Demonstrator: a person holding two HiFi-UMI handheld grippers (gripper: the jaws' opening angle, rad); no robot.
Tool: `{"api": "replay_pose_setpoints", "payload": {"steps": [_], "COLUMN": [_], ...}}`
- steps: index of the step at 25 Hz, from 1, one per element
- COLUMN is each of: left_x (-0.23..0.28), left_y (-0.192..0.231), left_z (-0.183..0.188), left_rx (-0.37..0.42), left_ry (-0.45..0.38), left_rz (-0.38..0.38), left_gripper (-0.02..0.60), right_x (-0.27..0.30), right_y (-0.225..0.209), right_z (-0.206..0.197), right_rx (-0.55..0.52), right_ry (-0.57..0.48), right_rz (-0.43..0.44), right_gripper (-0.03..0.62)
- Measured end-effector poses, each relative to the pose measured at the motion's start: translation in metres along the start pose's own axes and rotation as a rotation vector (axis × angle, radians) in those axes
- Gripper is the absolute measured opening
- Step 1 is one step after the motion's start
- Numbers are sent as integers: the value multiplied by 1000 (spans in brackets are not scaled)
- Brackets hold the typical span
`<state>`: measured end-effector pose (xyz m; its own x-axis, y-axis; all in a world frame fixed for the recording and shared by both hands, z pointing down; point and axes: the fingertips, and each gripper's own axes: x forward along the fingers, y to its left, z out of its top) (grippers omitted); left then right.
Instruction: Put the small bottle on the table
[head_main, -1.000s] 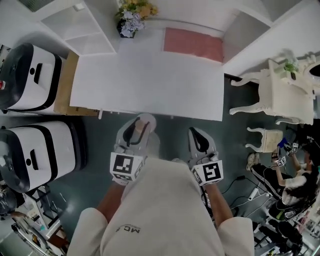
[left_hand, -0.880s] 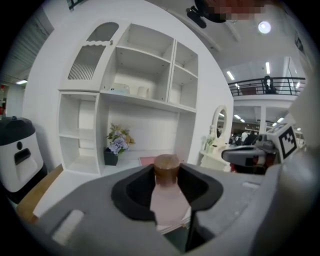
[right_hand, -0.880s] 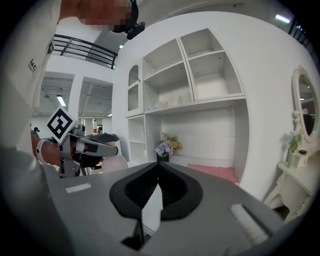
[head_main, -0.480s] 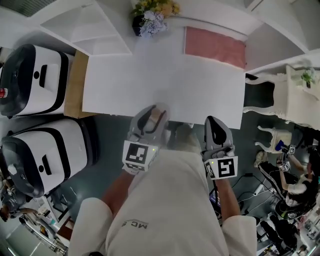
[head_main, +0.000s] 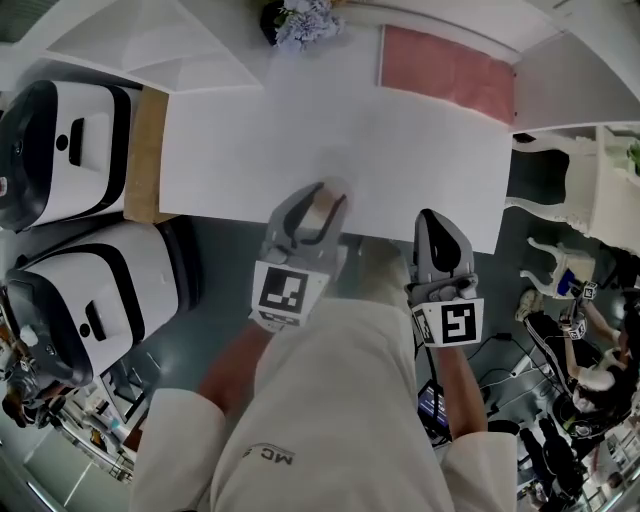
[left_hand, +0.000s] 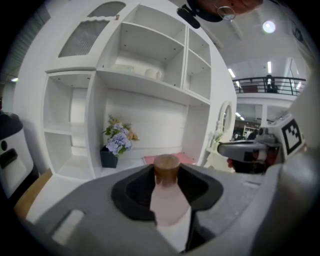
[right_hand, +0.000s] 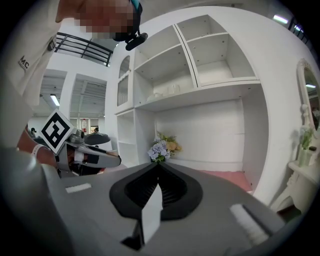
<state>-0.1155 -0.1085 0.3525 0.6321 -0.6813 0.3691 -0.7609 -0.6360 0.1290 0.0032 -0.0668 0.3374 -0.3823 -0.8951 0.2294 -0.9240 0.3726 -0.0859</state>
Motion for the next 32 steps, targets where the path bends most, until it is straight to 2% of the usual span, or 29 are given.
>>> {"api": "replay_pose_setpoints", "payload": {"steps": [13,25,32], "left_x": [70,109,133], "left_y": [44,91,104], "left_z": [-40,-90,-118], "left_rx": [5,-8,3], "left_ry": [-1,30,71], "left_rz": [100,180,192], "left_gripper": [140,140,140], "right_x": [57,105,122], "right_y": [-38,-35,-38], "right_z": [-60,-102,-119], "right_rx": [34,51,58], "right_ry": [50,86,101], "right_rz": [35,81,89], "right_gripper": [-14,-12,-11]}}
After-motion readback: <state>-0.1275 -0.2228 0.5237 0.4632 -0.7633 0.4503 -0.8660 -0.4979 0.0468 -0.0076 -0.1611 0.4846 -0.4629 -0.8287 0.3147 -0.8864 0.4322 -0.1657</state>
